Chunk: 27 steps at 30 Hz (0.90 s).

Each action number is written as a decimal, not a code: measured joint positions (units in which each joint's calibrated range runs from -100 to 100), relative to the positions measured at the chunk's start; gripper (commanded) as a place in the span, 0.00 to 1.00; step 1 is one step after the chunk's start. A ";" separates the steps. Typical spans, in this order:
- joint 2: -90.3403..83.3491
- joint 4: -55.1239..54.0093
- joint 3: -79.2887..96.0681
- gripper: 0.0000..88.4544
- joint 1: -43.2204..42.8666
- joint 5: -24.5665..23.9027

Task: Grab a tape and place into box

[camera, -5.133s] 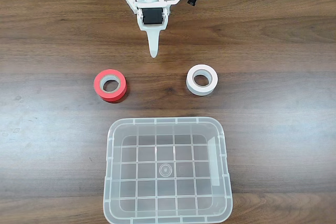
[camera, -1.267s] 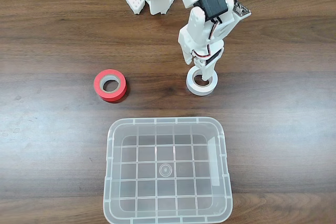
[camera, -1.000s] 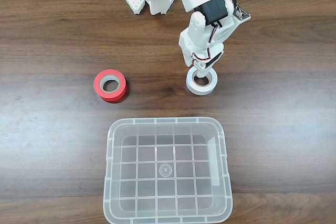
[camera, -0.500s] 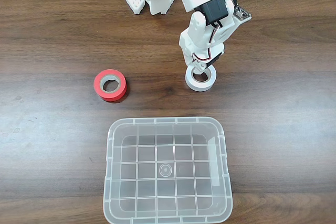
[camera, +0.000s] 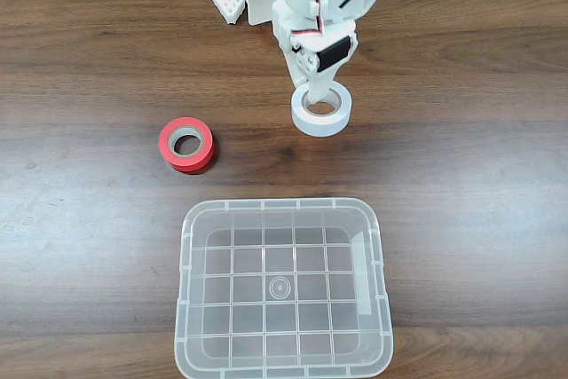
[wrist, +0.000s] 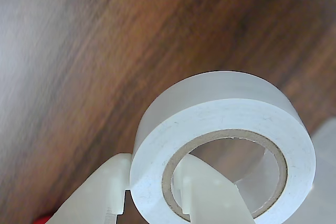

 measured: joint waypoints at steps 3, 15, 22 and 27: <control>-6.36 2.71 0.00 0.02 1.80 0.73; -3.93 3.22 -19.86 0.02 6.09 0.99; 16.16 3.22 -40.25 0.02 9.54 -0.57; 32.65 3.22 -56.32 0.02 12.62 -0.63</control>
